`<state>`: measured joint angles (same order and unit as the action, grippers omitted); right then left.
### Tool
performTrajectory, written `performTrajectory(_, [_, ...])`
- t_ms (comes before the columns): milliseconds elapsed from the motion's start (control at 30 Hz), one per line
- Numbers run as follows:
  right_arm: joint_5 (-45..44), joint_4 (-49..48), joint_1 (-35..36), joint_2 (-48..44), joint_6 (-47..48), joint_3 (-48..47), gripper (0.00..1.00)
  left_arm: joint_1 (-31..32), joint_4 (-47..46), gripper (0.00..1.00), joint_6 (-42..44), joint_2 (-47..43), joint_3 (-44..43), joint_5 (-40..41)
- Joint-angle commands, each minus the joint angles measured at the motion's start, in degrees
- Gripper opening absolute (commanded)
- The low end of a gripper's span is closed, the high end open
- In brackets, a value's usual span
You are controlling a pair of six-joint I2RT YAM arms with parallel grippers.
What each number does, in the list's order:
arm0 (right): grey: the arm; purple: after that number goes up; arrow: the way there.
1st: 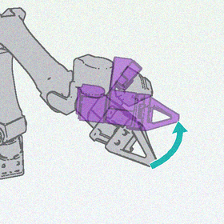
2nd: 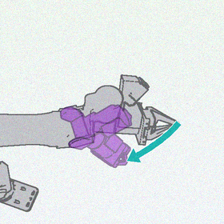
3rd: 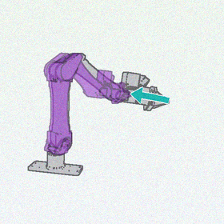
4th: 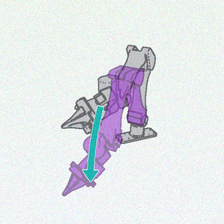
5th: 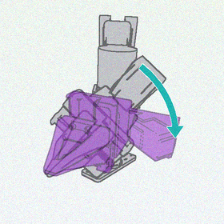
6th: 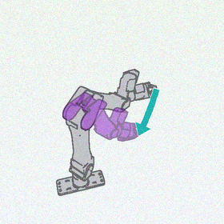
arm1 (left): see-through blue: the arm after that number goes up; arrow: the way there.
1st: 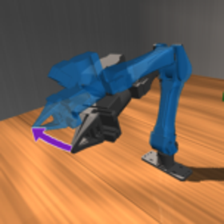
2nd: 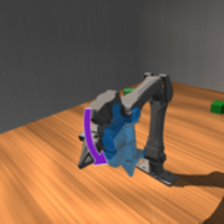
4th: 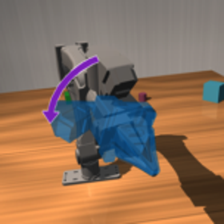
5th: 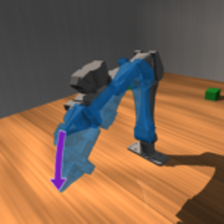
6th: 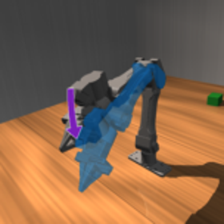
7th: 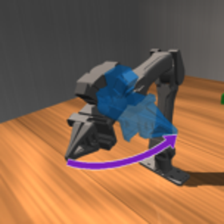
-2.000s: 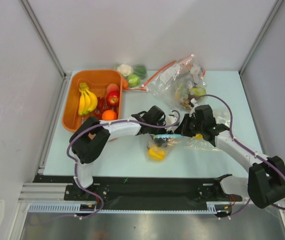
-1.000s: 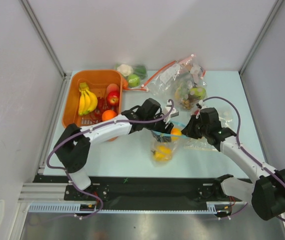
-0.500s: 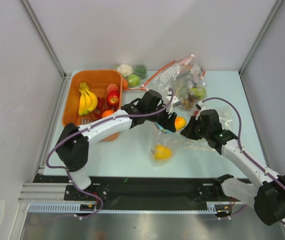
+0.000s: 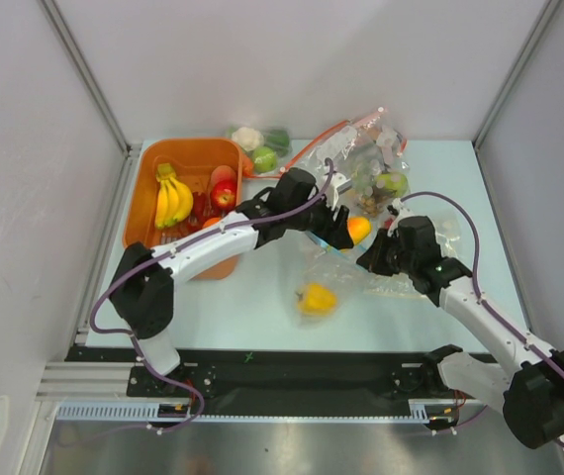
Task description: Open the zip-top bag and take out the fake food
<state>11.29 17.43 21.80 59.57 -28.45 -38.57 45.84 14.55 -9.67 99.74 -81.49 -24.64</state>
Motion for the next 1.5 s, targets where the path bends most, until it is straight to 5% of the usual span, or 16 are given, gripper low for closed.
performTrajectory(0, [-2.1,4.4,-1.3,-0.3,2.9,1.0,0.0,-3.1,-4.0,0.19,-3.1,-5.1,-2.9,-0.2])
performTrajectory(433, [-1.4,4.9,1.2,-2.4,4.7,-3.0,0.0,-2.3,-12.0,0.18,-6.2,0.4,-5.2,-0.4])
performTrajectory(1067, [0.8,5.8,2.4,-2.7,4.3,-7.0,0.0,1.1,-6.6,0.19,-1.4,6.1,-12.1,10.6])
performTrajectory(1467, [1.0,5.7,2.3,-1.4,5.0,-4.1,0.0,-15.0,-4.2,0.22,-6.7,-14.0,-7.5,22.2])
